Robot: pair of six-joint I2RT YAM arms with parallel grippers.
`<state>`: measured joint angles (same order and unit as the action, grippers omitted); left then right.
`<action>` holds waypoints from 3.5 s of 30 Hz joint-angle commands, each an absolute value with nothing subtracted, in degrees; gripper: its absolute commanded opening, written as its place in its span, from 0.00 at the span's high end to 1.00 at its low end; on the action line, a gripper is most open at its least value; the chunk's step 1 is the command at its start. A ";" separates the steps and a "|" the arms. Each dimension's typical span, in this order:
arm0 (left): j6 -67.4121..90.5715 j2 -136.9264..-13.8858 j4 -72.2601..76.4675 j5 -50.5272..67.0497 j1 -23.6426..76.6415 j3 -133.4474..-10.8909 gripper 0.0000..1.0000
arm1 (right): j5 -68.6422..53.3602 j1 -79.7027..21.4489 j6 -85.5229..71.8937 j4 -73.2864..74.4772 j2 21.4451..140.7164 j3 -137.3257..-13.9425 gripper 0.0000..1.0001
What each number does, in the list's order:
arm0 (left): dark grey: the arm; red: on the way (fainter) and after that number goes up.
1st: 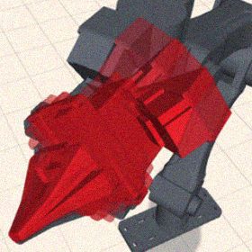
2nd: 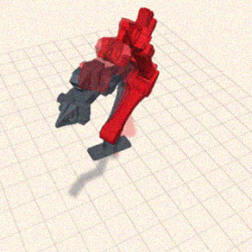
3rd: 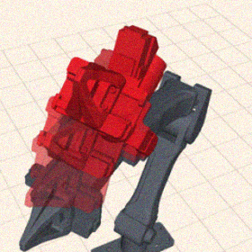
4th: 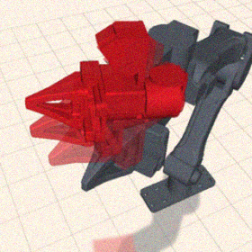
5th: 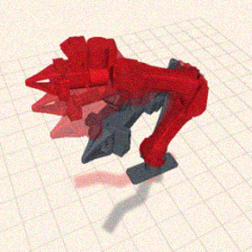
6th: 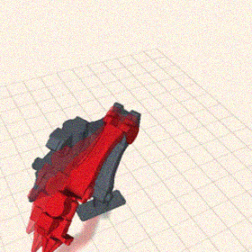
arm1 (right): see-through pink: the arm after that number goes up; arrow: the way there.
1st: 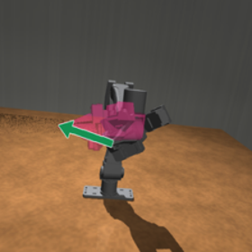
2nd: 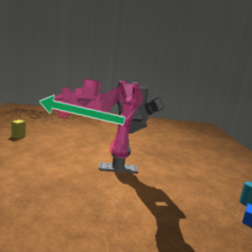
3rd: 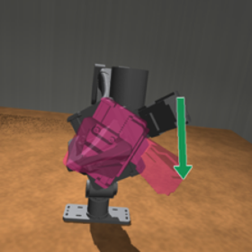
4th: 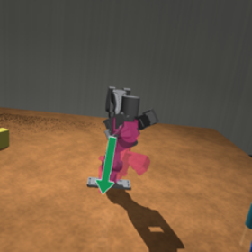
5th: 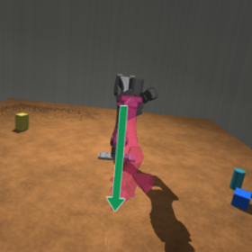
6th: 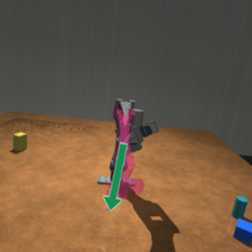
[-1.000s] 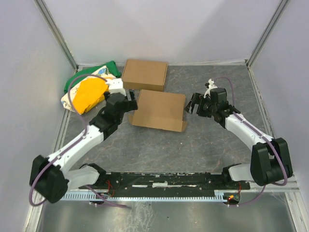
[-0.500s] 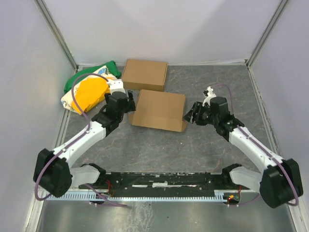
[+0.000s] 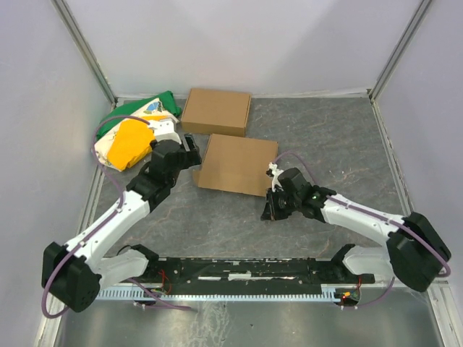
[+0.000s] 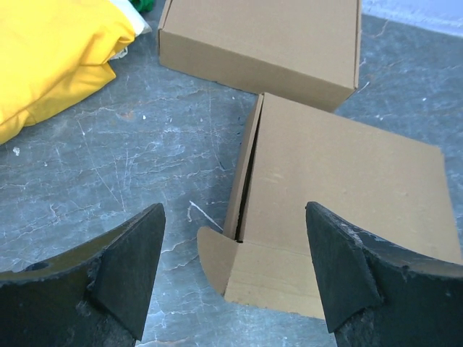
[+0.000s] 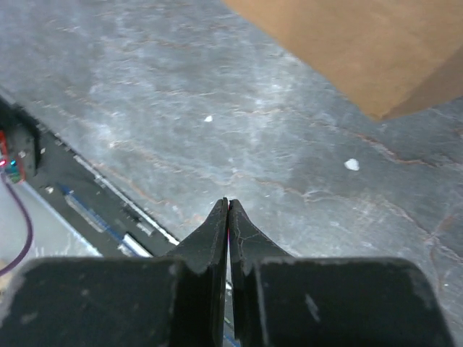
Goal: Fold the paper box
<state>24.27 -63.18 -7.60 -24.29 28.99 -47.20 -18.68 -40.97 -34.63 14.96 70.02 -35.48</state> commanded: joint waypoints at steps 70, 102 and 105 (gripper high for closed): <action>10.04 -71.43 17.71 -6.50 28.93 -33.75 0.09 | -1.10 -28.28 -23.56 19.50 86.15 -54.37 0.01; 3.72 -74.85 13.56 -9.88 32.62 -32.92 0.11 | 5.32 -29.12 -22.29 21.51 85.73 -55.15 0.01; 3.83 -74.95 14.07 -9.47 32.62 -32.81 0.10 | 4.58 -29.16 -22.43 21.20 85.12 -54.73 0.01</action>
<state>6.33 -74.87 11.68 -9.37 32.29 -33.12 4.12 -28.86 -23.05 21.91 86.85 -53.95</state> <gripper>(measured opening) 0.895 0.991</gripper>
